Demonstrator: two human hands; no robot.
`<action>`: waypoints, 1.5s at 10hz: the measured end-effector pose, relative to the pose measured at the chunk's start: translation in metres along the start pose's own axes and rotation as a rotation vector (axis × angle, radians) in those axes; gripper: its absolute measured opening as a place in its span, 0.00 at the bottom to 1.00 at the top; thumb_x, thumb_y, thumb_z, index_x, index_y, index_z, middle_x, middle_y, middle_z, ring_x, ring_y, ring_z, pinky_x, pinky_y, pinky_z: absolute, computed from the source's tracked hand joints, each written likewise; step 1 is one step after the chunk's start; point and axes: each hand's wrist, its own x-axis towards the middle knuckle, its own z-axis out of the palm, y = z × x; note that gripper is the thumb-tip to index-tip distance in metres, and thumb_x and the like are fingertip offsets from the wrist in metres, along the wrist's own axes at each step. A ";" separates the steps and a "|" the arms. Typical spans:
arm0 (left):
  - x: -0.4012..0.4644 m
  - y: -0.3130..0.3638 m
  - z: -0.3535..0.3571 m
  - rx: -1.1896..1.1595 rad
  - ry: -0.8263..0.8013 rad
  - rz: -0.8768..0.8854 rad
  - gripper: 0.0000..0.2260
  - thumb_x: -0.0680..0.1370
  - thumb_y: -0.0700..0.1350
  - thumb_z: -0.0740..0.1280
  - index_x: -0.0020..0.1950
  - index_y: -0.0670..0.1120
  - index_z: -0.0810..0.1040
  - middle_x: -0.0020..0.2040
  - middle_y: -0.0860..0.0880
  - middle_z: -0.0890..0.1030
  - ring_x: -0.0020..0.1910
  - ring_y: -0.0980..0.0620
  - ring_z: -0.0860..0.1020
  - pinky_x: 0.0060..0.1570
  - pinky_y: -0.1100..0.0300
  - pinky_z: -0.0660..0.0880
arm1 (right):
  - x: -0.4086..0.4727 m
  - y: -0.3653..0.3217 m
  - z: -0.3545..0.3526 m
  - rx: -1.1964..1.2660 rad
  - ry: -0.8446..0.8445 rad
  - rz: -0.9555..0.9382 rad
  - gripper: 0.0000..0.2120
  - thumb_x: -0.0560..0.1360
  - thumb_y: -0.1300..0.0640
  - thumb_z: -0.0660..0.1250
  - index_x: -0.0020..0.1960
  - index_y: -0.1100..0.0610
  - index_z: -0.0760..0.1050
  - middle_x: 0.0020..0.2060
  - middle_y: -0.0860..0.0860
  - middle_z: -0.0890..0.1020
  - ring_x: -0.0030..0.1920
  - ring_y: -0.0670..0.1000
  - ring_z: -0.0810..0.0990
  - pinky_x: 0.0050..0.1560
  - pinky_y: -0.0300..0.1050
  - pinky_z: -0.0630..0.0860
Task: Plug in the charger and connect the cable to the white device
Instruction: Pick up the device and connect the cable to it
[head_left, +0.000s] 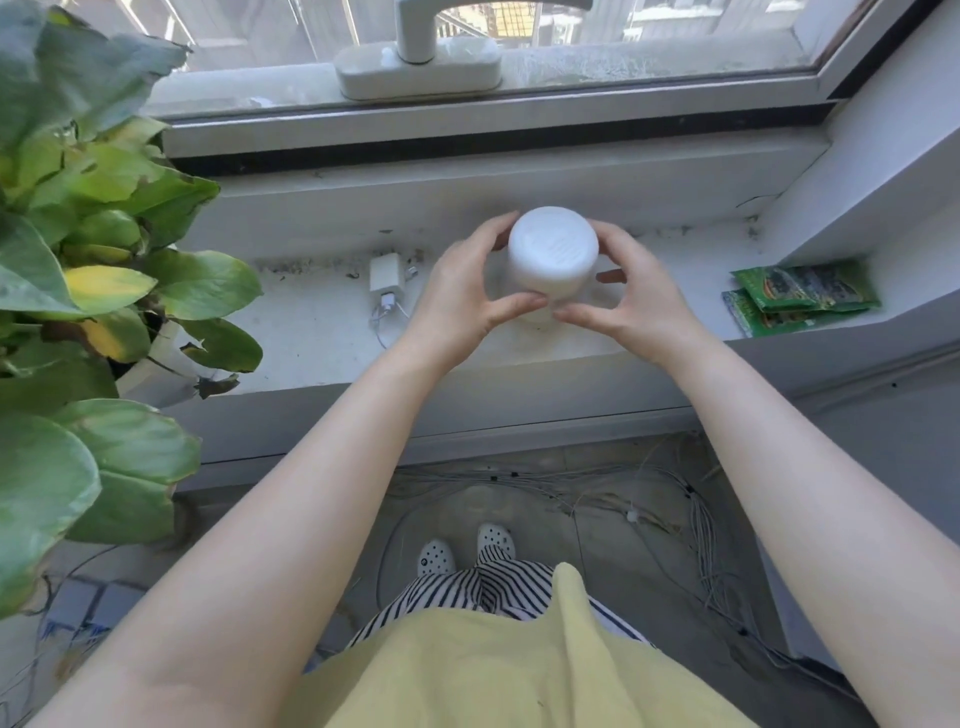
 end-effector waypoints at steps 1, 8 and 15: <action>-0.001 -0.001 0.000 -0.003 0.010 0.024 0.31 0.68 0.51 0.75 0.69 0.48 0.71 0.65 0.55 0.77 0.65 0.54 0.73 0.67 0.55 0.68 | 0.000 -0.001 0.001 0.010 0.035 0.002 0.34 0.66 0.48 0.76 0.69 0.48 0.68 0.65 0.42 0.75 0.65 0.46 0.72 0.61 0.48 0.74; -0.003 -0.002 -0.007 -0.005 0.027 -0.028 0.30 0.68 0.53 0.74 0.69 0.50 0.72 0.64 0.56 0.78 0.64 0.55 0.73 0.67 0.53 0.68 | 0.007 -0.012 0.004 0.029 0.037 -0.015 0.31 0.65 0.50 0.77 0.66 0.47 0.70 0.59 0.40 0.77 0.59 0.45 0.76 0.58 0.52 0.76; -0.006 0.041 -0.036 -0.547 -0.080 -0.587 0.23 0.74 0.58 0.68 0.60 0.41 0.78 0.50 0.45 0.84 0.39 0.53 0.85 0.37 0.63 0.80 | 0.005 -0.054 -0.003 0.166 -0.139 0.309 0.27 0.75 0.37 0.60 0.53 0.61 0.80 0.45 0.52 0.84 0.43 0.49 0.81 0.59 0.58 0.78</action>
